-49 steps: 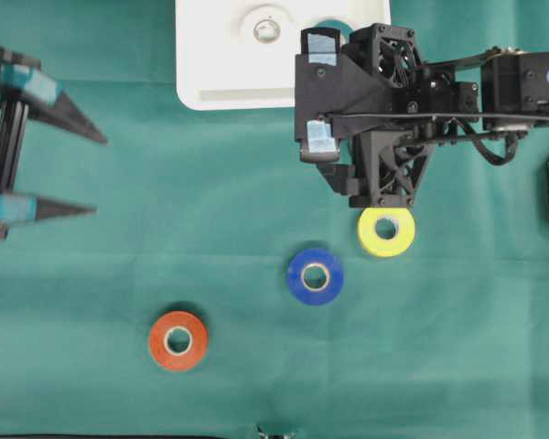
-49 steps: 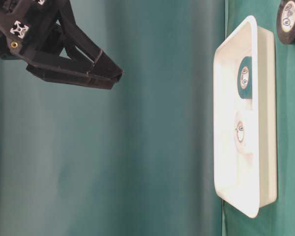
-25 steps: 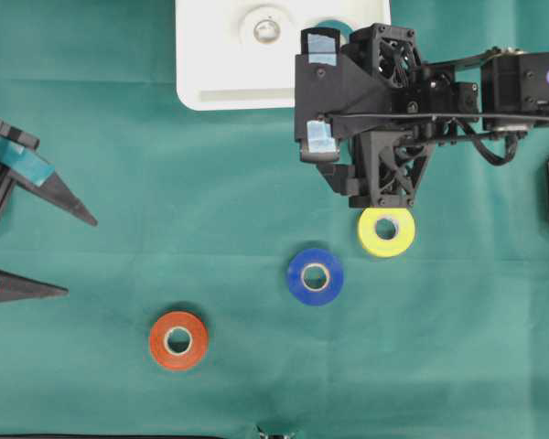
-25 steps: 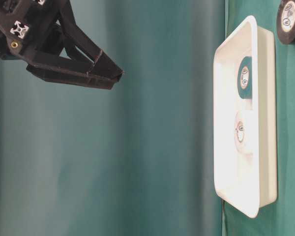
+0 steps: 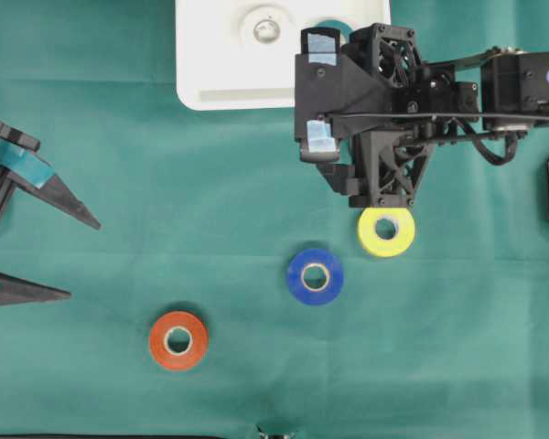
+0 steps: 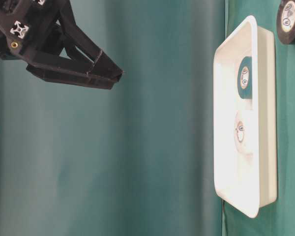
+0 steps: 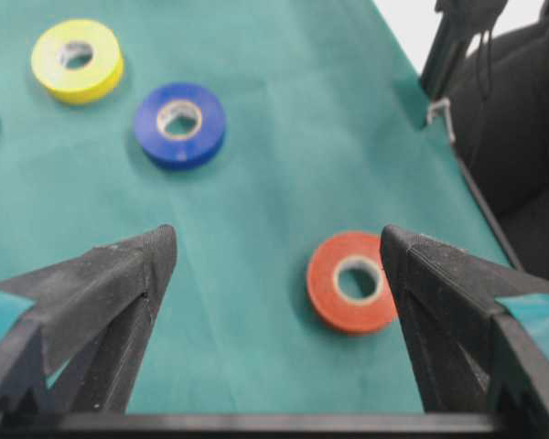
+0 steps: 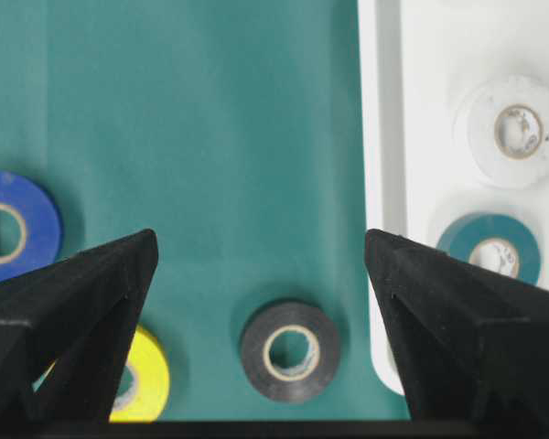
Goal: Pick up the tape from a random location and place it into the white case.
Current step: 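Move the open left gripper toward the orange tape roll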
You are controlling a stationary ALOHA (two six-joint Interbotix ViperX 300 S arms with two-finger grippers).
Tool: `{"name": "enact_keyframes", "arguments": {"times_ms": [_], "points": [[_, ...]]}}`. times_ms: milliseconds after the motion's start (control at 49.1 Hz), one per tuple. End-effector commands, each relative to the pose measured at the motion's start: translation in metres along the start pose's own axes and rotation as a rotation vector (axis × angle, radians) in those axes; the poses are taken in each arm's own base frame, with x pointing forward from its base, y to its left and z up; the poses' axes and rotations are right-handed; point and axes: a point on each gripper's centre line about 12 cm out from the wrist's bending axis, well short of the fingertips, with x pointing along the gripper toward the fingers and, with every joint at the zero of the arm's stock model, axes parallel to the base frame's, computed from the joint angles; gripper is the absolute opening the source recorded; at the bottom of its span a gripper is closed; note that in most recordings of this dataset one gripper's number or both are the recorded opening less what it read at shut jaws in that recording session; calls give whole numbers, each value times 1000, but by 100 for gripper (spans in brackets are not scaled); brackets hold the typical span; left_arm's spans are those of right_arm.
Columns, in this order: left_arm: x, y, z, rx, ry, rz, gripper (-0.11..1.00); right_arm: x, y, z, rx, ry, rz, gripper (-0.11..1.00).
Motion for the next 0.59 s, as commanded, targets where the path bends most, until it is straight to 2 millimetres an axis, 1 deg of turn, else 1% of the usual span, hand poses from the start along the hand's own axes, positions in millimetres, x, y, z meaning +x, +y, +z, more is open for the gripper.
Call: {"name": "enact_keyframes", "arguments": {"times_ms": [0, 143, 265, 448, 570], "points": [[6, 0, 13, 5, -26, 0, 90, -17, -1, 10, 5, -58, 7, 90], [26, 0, 21, 13, 8, 0, 90, -17, -1, 10, 7, -58, 7, 90], [38, 0, 30, 13, 23, -1, 90, -17, -1, 9, 7, -56, 7, 90], [45, 0, 33, 13, 51, -3, 90, -17, -1, 10, 0, -58, 6, 90], [45, 0, 29, 9, 83, -2, 90, -17, -1, 9, 0, -55, 6, 90]]}}
